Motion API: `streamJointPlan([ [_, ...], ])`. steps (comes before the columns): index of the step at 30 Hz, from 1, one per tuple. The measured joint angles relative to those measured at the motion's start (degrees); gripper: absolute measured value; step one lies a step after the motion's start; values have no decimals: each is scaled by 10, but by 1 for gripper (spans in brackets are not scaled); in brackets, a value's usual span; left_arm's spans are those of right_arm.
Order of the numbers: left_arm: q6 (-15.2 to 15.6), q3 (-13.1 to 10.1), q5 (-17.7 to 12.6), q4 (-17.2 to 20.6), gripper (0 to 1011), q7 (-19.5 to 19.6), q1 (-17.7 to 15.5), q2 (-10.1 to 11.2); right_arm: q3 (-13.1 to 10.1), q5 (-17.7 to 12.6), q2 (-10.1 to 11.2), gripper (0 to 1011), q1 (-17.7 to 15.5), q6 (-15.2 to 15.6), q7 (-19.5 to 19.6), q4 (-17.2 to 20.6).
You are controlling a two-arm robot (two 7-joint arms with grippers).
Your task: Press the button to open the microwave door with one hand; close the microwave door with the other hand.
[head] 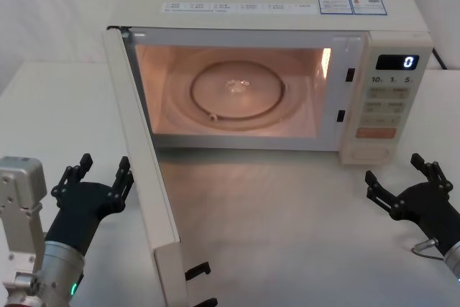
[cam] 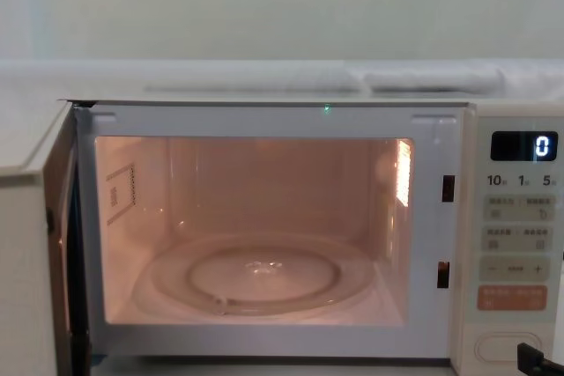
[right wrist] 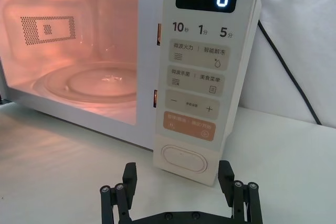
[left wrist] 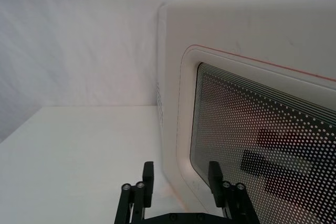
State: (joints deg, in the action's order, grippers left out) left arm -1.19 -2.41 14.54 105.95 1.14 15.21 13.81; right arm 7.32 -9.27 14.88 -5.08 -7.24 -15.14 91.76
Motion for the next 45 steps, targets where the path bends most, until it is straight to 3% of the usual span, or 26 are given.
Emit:
streamJointPlan([
  [3, 0, 0, 0, 0, 572, 0, 0, 0, 0, 0, 0, 1001, 0, 0, 0, 0],
  [15, 0, 0, 0, 0, 181, 0, 0, 0, 0, 0, 0, 1001, 0, 0, 0, 0],
  [22, 0, 0, 0, 0, 0, 0, 0, 0, 0, 0, 0, 1001, 0, 0, 0, 0],
  [36, 0, 1, 0, 0, 0, 0, 0, 0, 0, 0, 0, 1001, 0, 0, 0, 0],
  [45, 27, 23, 0, 26, 0, 20, 16, 3, 0, 0, 0, 1001, 0, 0, 0, 0],
])
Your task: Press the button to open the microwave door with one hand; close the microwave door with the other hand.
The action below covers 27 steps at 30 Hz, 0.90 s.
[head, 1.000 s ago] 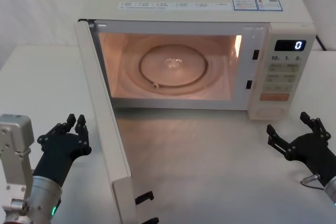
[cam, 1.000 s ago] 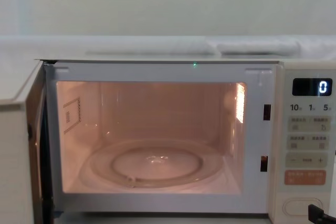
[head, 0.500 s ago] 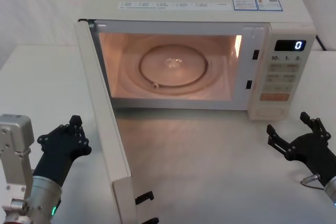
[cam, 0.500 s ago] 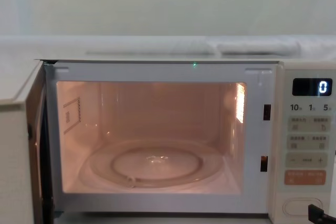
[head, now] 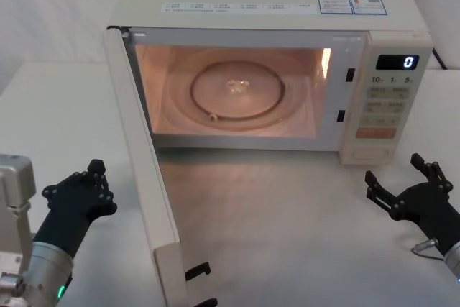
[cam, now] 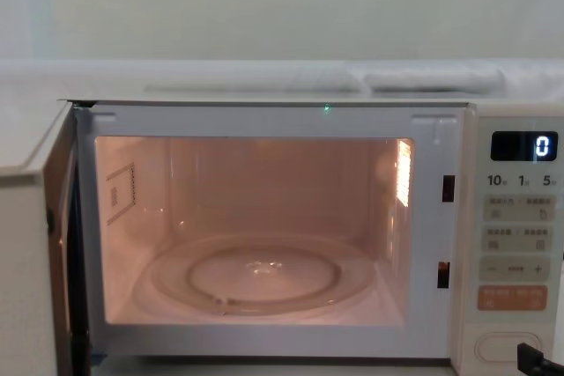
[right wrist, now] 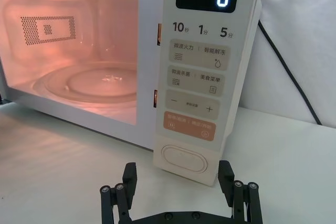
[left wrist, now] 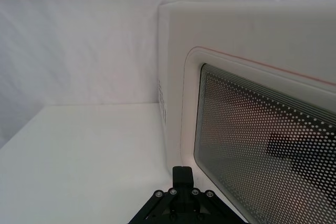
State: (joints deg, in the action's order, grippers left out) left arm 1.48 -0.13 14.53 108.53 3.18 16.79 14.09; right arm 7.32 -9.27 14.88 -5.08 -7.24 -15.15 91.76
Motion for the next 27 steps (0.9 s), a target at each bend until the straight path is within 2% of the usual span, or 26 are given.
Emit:
streamJointPlan([
  [9, 21, 27, 12, 47, 0, 27, 22, 6, 0, 0, 0, 1001, 0, 0, 0, 0],
  [13, 33, 46, 24, 80, 0, 48, 36, 16, 0, 0, 0, 1001, 0, 0, 0, 0],
  [21, 64, 89, 87, 134, 0, 81, 60, 36, 0, 0, 0, 1001, 0, 0, 0, 0],
  [27, 77, 110, 128, 153, 0, 101, 71, 50, 0, 0, 0, 1001, 0, 0, 0, 0],
])
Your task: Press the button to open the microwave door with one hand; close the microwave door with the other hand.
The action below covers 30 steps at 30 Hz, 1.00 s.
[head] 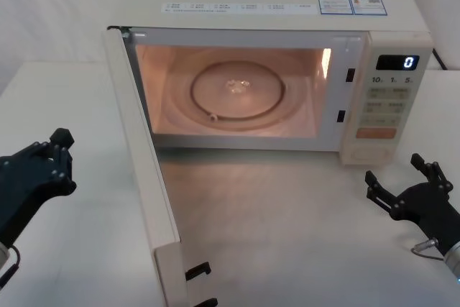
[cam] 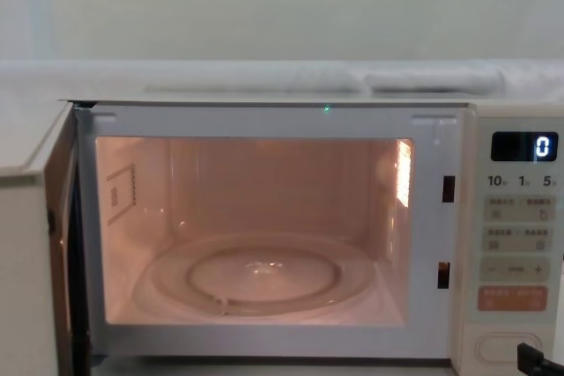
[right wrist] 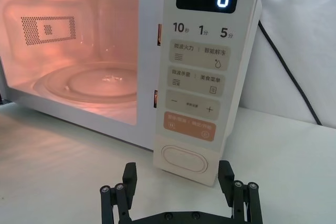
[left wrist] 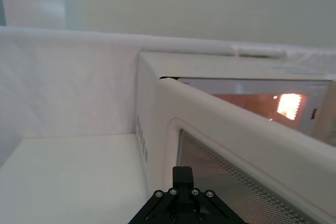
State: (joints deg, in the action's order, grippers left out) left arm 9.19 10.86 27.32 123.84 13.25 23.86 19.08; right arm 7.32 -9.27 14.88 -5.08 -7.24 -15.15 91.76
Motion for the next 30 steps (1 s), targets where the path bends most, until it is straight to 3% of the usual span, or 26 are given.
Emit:
streamJointPlan([
  [6, 8, 4, 28, -2, 0, 15, -2, 17, 0, 0, 0, 1001, 0, 0, 0, 0],
  [12, 9, -29, 24, -12, 0, 18, -13, 31, 0, 0, 0, 1001, 0, 0, 0, 0],
  [18, 4, -68, -4, -15, 0, 8, -26, 43, 0, 0, 0, 1001, 0, 0, 0, 0],
  [26, 2, -91, -10, -15, 0, 1, -51, 55, 0, 0, 0, 1001, 0, 0, 0, 0],
  [30, 4, -104, -7, -23, 0, 4, -79, 65, 0, 0, 0, 1001, 0, 0, 0, 0],
])
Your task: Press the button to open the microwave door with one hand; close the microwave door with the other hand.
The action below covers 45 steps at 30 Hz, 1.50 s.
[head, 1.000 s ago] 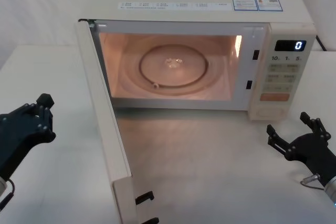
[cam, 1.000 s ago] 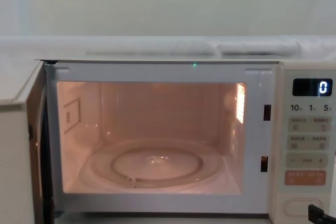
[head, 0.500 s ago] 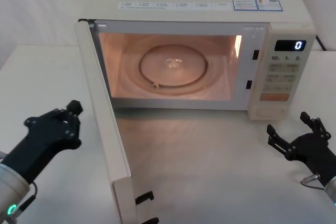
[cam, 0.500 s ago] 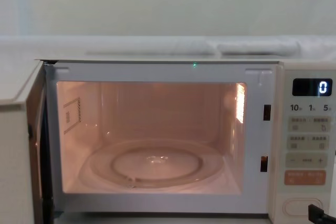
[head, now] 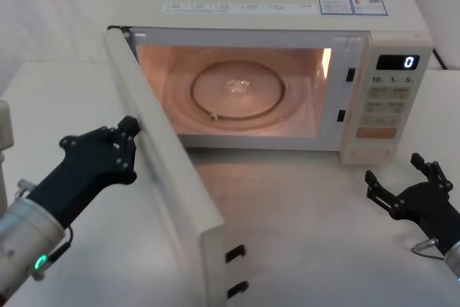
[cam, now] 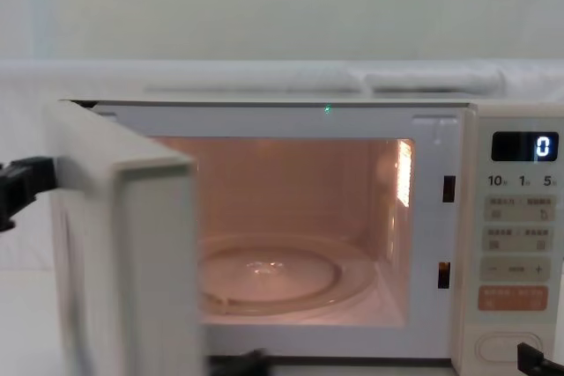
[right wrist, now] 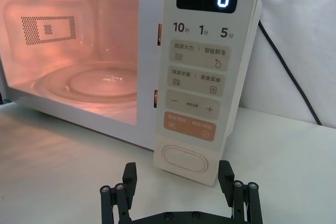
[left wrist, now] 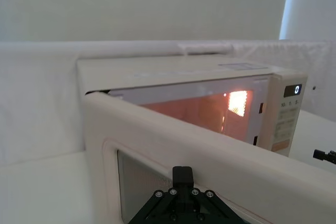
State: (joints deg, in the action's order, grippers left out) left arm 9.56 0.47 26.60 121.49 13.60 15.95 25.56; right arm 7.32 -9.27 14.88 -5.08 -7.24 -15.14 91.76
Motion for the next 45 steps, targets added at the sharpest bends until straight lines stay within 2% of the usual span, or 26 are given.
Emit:
streamJointPlan([
  [5, 7, -23, 2, -19, 0, 6, -41, 8, 0, 0, 0, 1001, 0, 0, 0, 0],
  [6, 11, -34, 2, -27, 0, 7, -56, 9, 0, 0, 0, 1001, 0, 0, 0, 0],
  [10, 19, -56, -1, -41, 0, 8, -80, 11, 0, 0, 0, 1001, 0, 0, 0, 0],
  [11, 22, -70, -4, -44, 0, 8, -87, 10, 0, 0, 0, 1001, 0, 0, 0, 0],
  [17, 26, -117, -28, -33, 0, -7, -90, -1, 0, 0, 0, 1001, 0, 0, 0, 0],
  [23, 29, -144, -52, -26, 0, -20, -97, -17, 0, 0, 0, 1001, 0, 0, 0, 0],
  [30, 35, -155, -67, -33, 0, -30, -110, -36, 0, 0, 0, 1001, 0, 0, 0, 0],
  [35, 40, -155, -73, -50, 0, -36, -124, -51, 0, 0, 0, 1001, 0, 0, 0, 0],
  [45, 48, -153, -84, -83, 0, -38, -155, -68, 0, 0, 0, 1001, 0, 0, 0, 0],
])
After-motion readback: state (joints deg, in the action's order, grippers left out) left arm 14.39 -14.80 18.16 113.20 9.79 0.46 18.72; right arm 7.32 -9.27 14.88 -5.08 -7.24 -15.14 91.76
